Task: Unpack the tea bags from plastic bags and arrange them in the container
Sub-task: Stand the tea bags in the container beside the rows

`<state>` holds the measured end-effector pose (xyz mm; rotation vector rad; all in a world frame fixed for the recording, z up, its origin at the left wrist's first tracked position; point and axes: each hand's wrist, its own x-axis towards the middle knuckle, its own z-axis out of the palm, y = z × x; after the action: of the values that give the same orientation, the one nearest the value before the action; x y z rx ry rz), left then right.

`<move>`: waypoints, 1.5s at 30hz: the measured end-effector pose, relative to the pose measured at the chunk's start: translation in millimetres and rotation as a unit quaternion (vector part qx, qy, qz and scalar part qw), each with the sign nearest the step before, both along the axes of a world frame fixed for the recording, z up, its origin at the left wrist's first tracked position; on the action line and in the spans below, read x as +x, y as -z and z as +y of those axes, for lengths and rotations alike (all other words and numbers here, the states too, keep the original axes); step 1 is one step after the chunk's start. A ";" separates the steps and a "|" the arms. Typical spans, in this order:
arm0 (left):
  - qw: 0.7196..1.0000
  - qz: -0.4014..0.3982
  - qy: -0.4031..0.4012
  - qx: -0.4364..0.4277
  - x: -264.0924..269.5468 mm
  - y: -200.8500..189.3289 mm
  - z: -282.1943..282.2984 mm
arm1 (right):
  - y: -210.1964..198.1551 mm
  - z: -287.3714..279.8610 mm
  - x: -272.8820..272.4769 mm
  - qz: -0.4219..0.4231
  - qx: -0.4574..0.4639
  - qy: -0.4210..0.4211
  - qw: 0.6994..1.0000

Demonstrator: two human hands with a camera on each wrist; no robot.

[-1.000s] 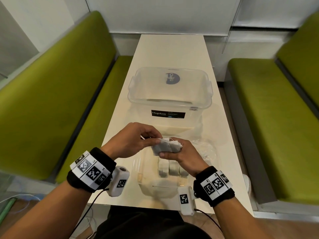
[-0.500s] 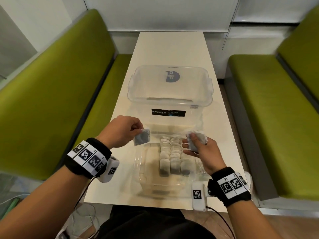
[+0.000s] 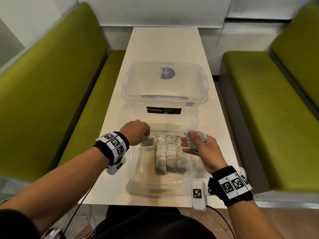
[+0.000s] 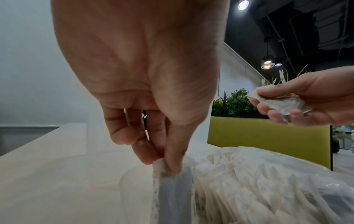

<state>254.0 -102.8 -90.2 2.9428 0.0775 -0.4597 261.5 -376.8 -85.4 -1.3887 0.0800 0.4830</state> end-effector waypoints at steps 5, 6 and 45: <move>1.000 0.012 -0.003 -0.006 7.5 7.6 2.5 | -1.2 -0.5 -2.3 0.002 -0.007 -0.001 1.000; 1.000 0.008 -0.001 -0.005 8.3 7.7 2.5 | -0.9 -0.5 -2.3 0.002 -0.008 -0.001 1.000; 0.979 -0.078 -0.039 -0.186 -10.3 -35.0 1.5 | -11.7 7.1 -9.4 0.045 0.052 -0.219 0.973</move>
<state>243.7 -101.3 -55.1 2.5841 0.0786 -0.2023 252.1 -369.7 -73.7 -1.2816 -0.1817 0.9053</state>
